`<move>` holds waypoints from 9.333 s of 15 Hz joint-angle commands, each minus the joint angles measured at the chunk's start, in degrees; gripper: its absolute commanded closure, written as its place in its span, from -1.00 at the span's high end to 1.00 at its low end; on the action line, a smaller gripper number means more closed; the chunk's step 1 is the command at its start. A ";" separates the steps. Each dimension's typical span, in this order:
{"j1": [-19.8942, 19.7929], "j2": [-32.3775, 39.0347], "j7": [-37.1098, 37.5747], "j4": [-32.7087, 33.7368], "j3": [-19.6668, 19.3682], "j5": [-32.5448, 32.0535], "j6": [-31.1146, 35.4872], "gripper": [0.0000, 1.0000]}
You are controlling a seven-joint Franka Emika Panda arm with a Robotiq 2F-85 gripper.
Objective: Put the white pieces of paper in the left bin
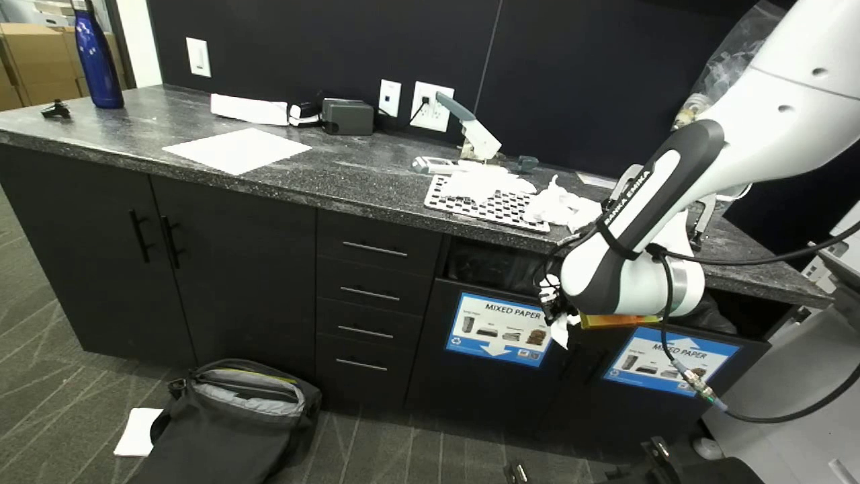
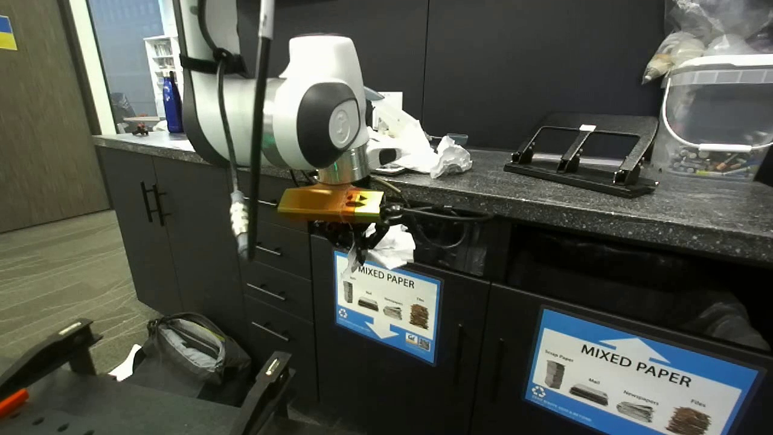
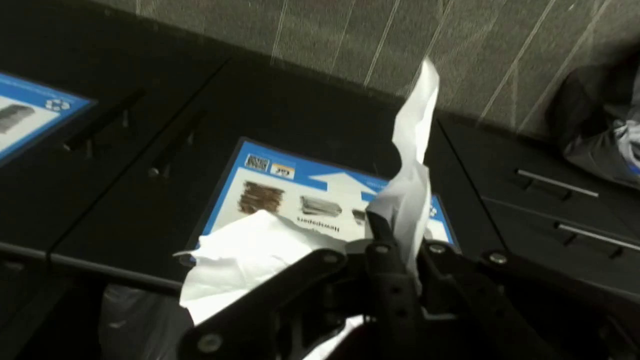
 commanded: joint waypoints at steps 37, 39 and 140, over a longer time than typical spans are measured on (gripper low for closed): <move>8.06 4.85 -0.65 2.64 -8.07 12.85 18.24 0.98; 12.19 -1.17 -3.13 -0.50 -11.84 14.93 8.28 1.00; -9.66 14.84 3.67 22.16 9.67 12.43 -0.57 -0.83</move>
